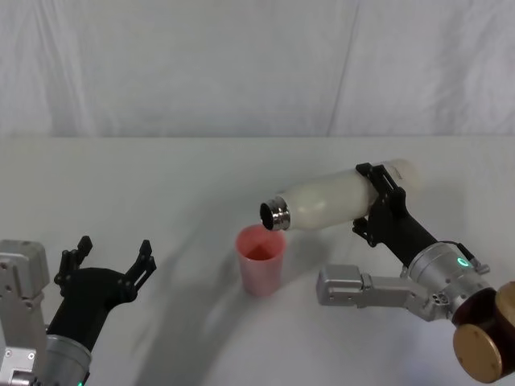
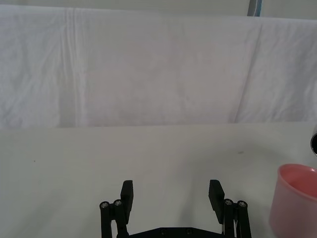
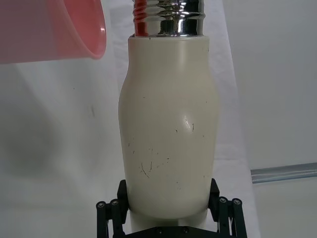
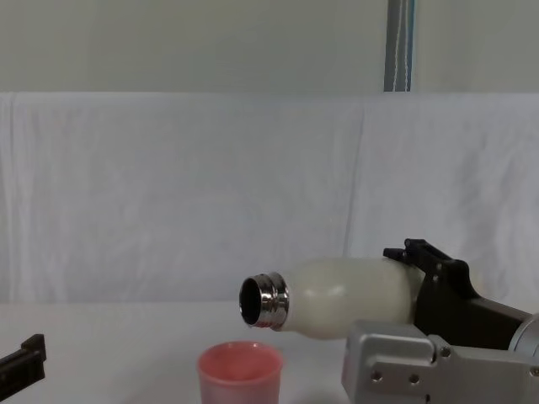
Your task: Grasp the thermos with one hand and pour water into the cup lid.
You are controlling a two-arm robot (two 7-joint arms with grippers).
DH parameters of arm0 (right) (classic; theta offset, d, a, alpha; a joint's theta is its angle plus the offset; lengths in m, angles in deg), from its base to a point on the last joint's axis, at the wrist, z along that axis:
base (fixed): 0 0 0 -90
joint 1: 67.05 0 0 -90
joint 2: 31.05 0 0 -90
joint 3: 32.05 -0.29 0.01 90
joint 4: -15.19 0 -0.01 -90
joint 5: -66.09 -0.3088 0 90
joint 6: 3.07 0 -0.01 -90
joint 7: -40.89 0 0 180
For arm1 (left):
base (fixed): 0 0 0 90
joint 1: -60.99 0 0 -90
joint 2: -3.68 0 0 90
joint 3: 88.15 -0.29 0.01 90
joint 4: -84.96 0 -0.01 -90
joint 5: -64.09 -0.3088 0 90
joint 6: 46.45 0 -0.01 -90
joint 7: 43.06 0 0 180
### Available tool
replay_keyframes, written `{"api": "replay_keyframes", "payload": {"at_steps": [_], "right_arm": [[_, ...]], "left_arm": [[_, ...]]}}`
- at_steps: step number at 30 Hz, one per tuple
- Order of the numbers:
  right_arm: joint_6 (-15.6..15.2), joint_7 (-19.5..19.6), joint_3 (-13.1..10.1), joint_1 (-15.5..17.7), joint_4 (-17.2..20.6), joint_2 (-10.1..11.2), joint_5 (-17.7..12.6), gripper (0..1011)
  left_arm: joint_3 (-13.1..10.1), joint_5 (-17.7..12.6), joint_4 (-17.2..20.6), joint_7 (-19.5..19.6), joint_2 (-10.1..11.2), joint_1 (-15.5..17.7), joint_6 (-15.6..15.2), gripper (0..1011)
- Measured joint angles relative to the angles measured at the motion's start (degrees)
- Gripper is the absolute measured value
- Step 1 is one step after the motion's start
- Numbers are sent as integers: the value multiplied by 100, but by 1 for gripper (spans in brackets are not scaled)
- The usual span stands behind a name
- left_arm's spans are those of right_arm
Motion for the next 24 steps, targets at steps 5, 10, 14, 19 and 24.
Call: {"api": "replay_keyframes", "payload": {"at_steps": [5,10,14,19,24], "right_arm": [[5,3,29,-20,-16,-14,10,950],[8,15,71,-46,-34,-32,36,950],[3,18,99,-63,-34,-36,59,950],[-6,18,110,-64,-21,-29,64,950],[-25,17,118,-64,-2,-29,69,950]], "left_arm": [[0,0,0,0,0,0,0,1001],[0,0,0,0,0,0,0,1001],[0,0,0,0,0,0,0,1001],[0,0,0,0,0,0,0,1001],[0,0,0,0,0,0,0,1001]]}}
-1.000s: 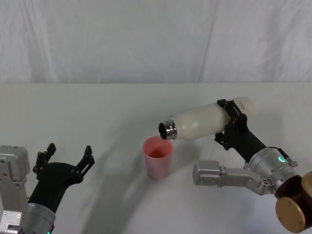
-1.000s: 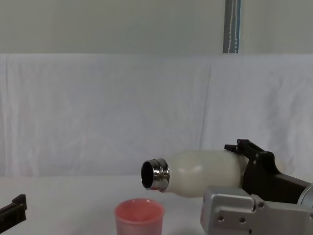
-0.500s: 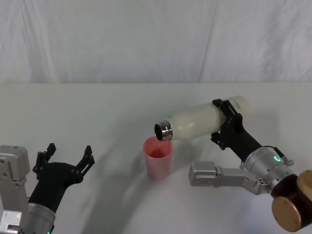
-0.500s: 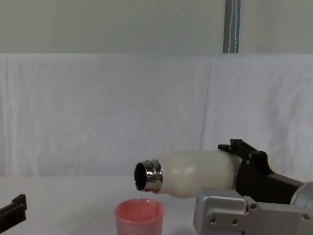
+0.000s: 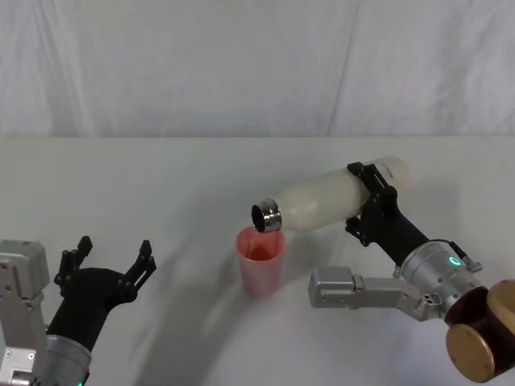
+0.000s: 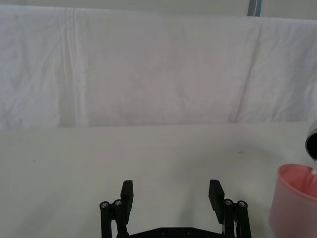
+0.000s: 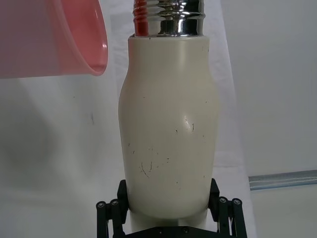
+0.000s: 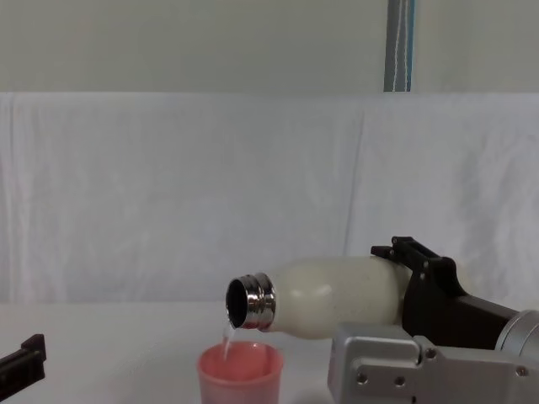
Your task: Grasp the thermos with one hand and pour water into the cup lid.
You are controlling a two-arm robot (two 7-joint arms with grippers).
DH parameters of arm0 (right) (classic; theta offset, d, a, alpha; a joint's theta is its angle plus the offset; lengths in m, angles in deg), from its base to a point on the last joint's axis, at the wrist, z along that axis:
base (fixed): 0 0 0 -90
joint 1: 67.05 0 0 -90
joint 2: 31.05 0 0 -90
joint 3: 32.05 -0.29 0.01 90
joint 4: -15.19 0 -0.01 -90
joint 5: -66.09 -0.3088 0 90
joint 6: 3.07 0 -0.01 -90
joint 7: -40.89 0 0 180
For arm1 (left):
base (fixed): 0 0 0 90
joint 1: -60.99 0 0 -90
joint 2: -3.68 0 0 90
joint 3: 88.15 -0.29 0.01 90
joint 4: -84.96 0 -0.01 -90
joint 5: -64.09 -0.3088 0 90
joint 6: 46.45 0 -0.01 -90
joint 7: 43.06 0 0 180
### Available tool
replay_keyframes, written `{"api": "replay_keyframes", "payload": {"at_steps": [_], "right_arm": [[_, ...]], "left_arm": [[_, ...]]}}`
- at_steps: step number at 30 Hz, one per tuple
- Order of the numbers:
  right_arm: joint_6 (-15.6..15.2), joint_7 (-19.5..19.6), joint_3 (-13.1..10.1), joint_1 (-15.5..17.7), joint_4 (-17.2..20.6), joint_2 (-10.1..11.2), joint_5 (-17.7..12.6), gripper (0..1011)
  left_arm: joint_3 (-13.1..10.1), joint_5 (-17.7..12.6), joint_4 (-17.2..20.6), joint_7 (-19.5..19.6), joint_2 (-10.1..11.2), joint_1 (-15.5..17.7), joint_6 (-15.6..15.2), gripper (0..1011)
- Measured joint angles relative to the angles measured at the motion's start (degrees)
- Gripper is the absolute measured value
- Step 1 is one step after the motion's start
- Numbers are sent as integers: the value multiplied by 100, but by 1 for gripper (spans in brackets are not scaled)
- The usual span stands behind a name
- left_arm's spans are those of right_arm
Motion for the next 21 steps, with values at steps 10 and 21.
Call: {"api": "replay_keyframes", "payload": {"at_steps": [10,21], "right_arm": [[-27,-17,0,20,50,17,4,950],[-30,-17,-5,26,50,20,4,950]], "left_arm": [[0,0,0,0,0,0,0,1001],[0,0,0,0,0,0,0,1001]]}}
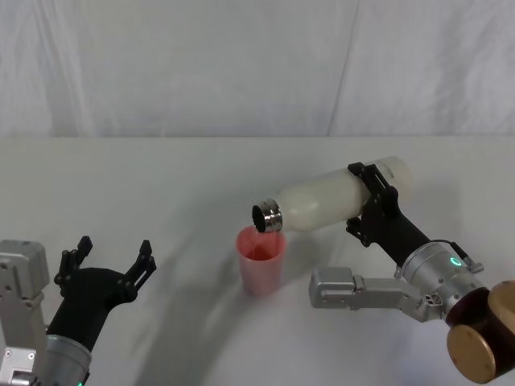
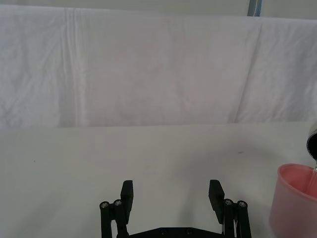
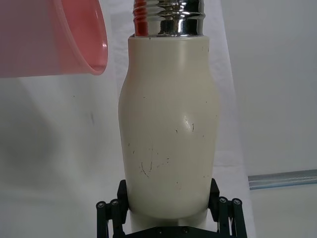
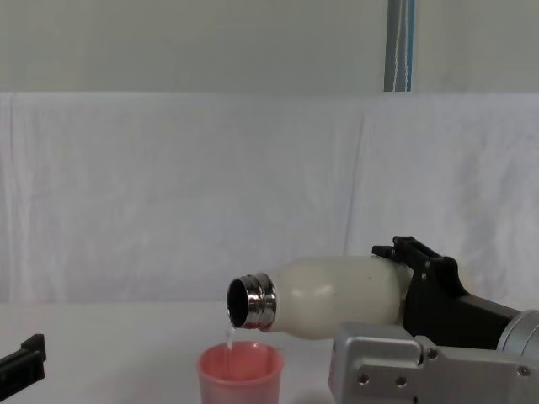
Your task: Grasp the thermos with one hand and pour water into the cup lid.
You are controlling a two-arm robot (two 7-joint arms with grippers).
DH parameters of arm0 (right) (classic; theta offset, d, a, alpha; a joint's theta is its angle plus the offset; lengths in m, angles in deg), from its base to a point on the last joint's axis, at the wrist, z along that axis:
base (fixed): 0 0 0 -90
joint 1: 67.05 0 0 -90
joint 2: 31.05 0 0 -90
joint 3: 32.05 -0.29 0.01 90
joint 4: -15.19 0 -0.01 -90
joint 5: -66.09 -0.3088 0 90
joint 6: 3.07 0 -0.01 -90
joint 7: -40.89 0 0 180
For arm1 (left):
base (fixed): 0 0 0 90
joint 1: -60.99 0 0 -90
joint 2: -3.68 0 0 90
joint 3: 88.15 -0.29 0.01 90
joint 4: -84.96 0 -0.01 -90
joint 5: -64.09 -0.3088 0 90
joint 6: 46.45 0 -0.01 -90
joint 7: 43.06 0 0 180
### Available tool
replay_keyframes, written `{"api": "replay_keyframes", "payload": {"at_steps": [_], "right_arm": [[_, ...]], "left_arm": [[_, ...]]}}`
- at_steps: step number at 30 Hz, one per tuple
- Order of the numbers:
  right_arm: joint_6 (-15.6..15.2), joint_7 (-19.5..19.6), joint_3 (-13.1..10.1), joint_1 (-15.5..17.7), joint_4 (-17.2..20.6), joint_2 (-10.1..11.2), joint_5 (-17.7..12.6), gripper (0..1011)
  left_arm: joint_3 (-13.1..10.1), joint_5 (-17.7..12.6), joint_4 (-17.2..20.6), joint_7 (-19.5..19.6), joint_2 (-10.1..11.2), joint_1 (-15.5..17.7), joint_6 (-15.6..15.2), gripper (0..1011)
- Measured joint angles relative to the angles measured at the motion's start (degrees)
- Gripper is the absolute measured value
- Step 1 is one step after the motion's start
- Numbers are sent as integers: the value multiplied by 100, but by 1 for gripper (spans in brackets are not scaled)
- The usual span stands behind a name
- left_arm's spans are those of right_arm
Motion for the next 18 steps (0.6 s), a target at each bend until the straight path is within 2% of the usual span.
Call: {"api": "replay_keyframes", "payload": {"at_steps": [18], "right_arm": [[-8,2,-4,5,-11,8,7,950]], "left_arm": [[0,0,0,0,0,0,0,1001]]}}
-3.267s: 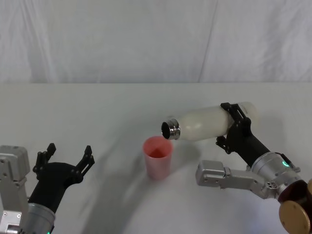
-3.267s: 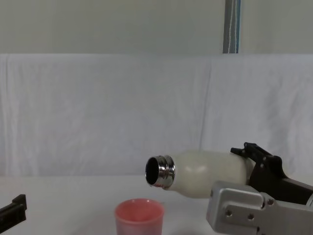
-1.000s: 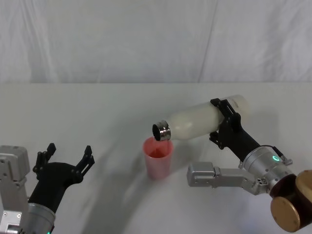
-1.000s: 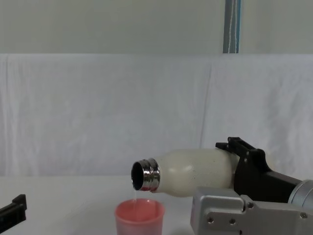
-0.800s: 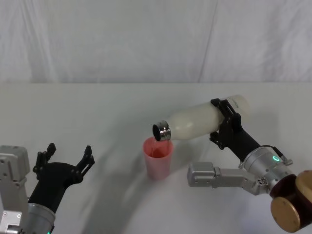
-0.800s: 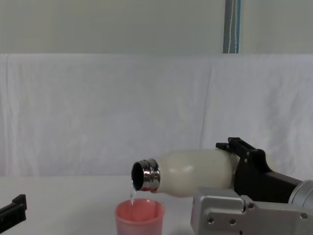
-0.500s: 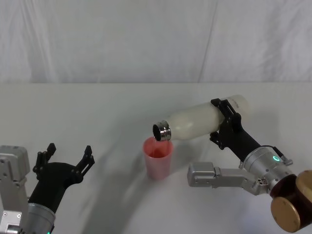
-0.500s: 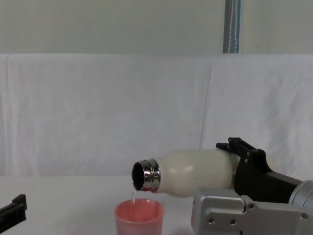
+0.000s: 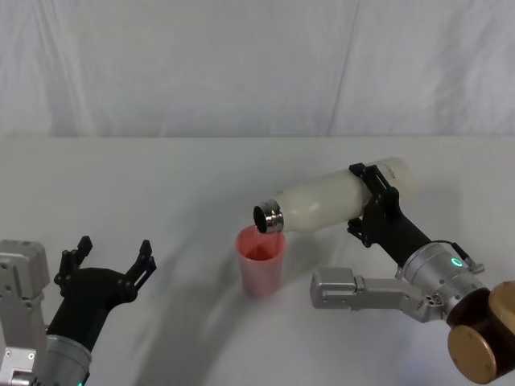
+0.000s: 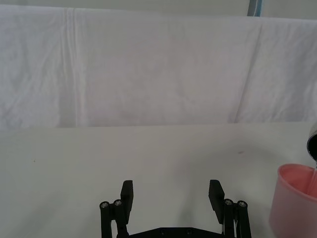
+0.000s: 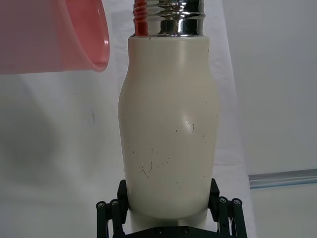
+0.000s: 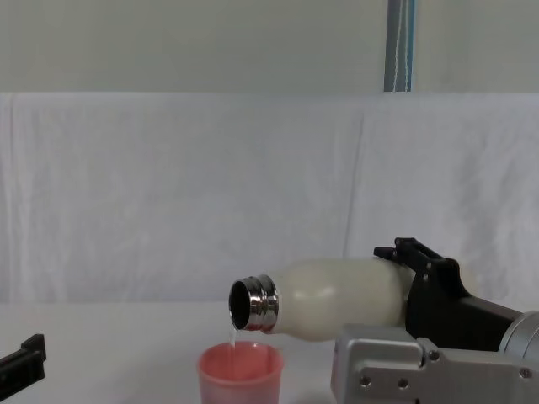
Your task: Grasp the thermos with one hand and pour water into the cup lid.
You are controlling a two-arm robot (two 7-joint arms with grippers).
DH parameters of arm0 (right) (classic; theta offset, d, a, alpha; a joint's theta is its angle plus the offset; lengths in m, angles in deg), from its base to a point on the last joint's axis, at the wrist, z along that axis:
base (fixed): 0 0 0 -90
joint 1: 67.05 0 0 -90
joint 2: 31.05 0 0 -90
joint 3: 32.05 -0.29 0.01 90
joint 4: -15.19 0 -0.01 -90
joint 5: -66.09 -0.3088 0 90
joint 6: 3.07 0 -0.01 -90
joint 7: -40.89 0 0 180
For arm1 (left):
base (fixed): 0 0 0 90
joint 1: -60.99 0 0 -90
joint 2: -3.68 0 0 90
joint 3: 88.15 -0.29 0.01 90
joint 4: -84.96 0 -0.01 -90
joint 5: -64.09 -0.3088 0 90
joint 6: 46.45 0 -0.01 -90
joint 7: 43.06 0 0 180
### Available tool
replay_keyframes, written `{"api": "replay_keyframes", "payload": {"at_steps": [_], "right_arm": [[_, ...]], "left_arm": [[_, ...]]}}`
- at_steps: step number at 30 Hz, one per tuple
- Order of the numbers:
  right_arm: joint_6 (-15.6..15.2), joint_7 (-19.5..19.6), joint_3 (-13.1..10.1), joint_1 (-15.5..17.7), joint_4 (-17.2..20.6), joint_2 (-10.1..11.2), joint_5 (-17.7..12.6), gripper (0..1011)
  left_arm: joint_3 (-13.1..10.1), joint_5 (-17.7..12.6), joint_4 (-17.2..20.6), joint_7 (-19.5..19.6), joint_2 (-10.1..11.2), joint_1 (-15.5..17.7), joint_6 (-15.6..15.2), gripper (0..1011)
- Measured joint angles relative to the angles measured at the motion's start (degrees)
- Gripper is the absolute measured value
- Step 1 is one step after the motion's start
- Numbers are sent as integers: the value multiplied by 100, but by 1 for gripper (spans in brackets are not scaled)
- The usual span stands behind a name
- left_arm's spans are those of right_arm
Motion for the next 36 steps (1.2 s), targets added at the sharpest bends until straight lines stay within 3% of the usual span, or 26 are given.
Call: {"api": "replay_keyframes", "payload": {"at_steps": [36], "right_arm": [[2,35,10,-30,-76,-9,20,950]], "left_arm": [[0,0,0,0,0,0,0,1001]]}}
